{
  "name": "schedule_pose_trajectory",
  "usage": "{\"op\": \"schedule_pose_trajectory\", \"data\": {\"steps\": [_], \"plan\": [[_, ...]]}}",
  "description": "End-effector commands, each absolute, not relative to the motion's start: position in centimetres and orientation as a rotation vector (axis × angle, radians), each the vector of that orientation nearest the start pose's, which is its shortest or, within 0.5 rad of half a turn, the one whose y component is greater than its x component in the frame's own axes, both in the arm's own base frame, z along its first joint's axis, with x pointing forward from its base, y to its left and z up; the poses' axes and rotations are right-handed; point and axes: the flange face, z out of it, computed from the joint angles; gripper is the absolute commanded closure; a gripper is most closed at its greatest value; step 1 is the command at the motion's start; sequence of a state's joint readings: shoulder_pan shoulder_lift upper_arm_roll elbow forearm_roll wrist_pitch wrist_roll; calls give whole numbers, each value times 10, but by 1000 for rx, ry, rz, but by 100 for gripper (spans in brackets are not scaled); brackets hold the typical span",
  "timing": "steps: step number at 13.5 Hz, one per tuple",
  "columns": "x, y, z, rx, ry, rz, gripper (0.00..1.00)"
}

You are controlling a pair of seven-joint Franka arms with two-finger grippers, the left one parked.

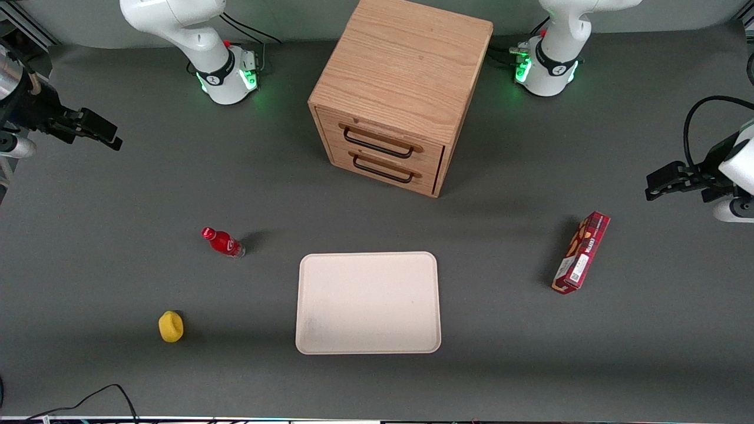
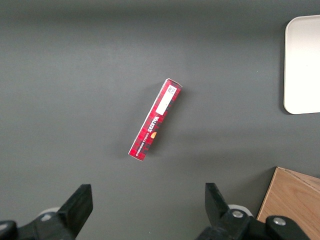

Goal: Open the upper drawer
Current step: 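Start moving the right gripper out from its rest pose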

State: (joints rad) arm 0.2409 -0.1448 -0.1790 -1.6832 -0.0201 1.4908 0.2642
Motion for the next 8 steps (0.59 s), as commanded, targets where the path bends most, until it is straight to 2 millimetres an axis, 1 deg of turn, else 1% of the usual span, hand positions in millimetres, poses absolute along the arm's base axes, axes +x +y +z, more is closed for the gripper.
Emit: {"op": "schedule_pose_trajectory", "data": {"steps": [1, 4, 5, 6, 7, 8], "plan": [[497, 19, 649, -3127, 321, 86, 0], [502, 21, 652, -3126, 341, 78, 0], [502, 23, 652, -3128, 315, 83, 0], [501, 31, 653, -3120, 286, 81, 0], [499, 42, 657, -3113, 167, 71, 0], [499, 61, 667, -3053, -14, 48, 0]]}}
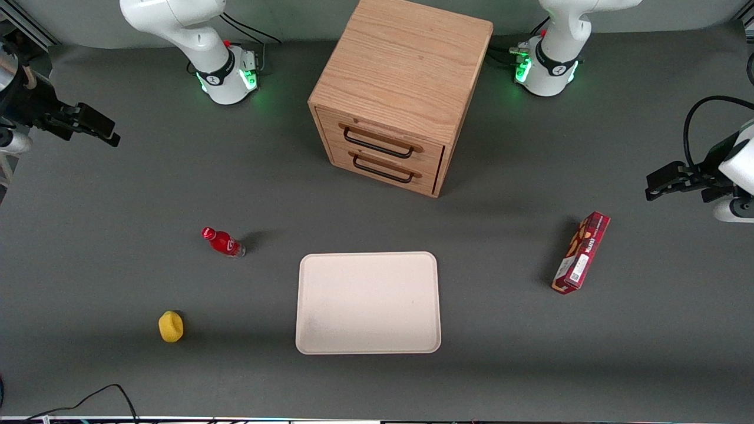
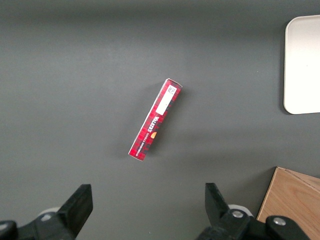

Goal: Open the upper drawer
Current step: 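Start moving the right gripper out from its rest pose, then reach the right gripper toward the upper drawer's black handle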

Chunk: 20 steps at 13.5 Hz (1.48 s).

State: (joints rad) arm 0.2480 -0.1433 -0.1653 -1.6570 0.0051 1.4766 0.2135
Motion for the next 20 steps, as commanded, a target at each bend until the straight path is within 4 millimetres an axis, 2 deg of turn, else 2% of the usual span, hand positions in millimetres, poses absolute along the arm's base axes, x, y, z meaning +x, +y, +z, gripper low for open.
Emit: {"op": "schedule_pose_trajectory", "data": {"steps": [1, 2, 4, 6, 8, 11, 13, 16, 18, 20], "plan": [[501, 76, 668, -2967, -103, 56, 0], [503, 93, 663, -2908, -159, 76, 0], [521, 146, 654, -2855, -271, 108, 0], [527, 210, 636, -2783, -512, 149, 0], [529, 258, 608, -2672, -712, 217, 0], [538, 310, 560, -2476, -862, 253, 0], [537, 352, 527, -2423, -930, 268, 0], [530, 405, 473, -2364, -968, 316, 0], [520, 431, 442, -2368, -1010, 328, 0], [514, 446, 422, -2373, -1042, 335, 0]]}}
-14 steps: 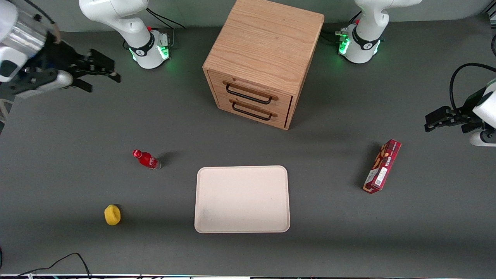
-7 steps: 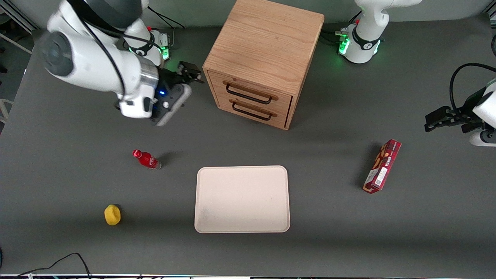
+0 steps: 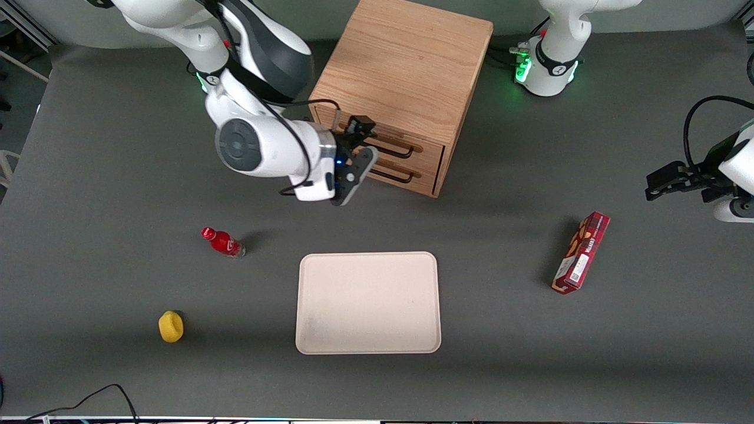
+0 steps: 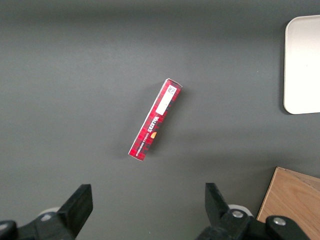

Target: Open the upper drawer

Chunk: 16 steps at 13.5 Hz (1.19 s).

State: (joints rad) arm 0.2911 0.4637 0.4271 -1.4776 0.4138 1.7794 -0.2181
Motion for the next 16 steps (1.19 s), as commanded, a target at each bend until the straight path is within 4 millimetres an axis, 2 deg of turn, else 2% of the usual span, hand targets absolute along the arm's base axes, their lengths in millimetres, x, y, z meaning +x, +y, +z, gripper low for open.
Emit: {"op": "schedule_pose_trajectory", "data": {"steps": [1, 9, 12, 14, 16], "plan": [[513, 447, 412, -2381, -1045, 339, 0], [497, 449, 370, -2419, -1059, 370, 0], [496, 450, 366, -2425, -1070, 372, 0], [509, 445, 355, -2448, -1099, 362, 0], [528, 440, 355, -2451, -1069, 337, 0]]}}
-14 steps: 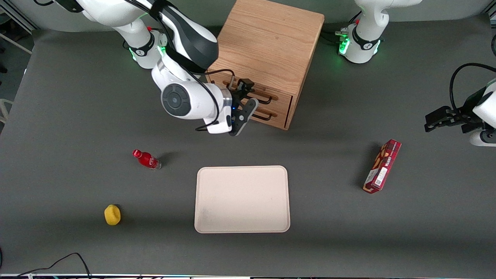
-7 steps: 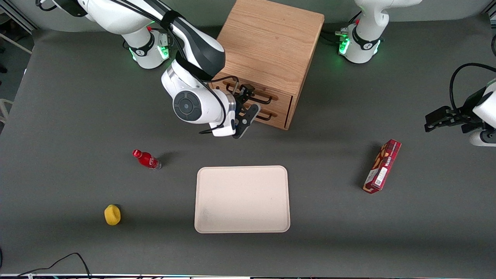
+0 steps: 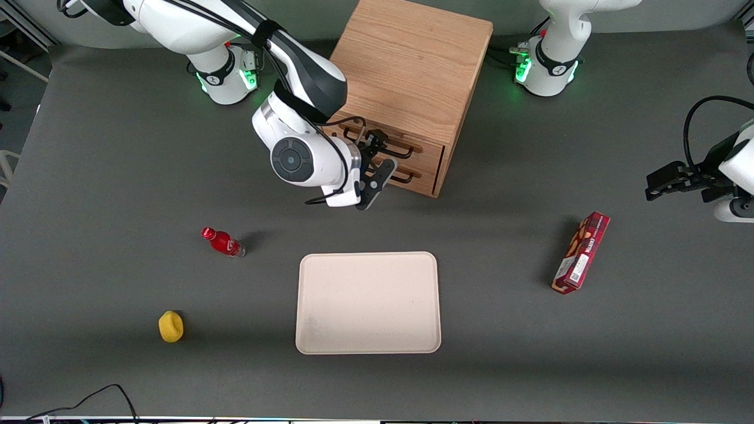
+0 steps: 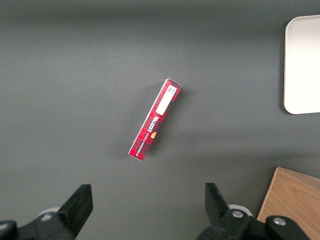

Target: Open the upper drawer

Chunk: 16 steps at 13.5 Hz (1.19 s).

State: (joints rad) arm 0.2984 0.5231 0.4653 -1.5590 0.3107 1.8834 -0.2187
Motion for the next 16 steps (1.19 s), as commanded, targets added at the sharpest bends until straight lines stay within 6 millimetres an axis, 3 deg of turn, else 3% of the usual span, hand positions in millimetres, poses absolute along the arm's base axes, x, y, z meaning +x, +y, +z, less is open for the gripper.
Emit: {"op": "schedule_pose_trajectory", "data": {"steps": [1, 8, 16], "plan": [[537, 439, 354, -2453, -1055, 325, 0], [596, 407, 345, -2482, -963, 312, 0], [633, 377, 357, -2494, -950, 286, 0]]}}
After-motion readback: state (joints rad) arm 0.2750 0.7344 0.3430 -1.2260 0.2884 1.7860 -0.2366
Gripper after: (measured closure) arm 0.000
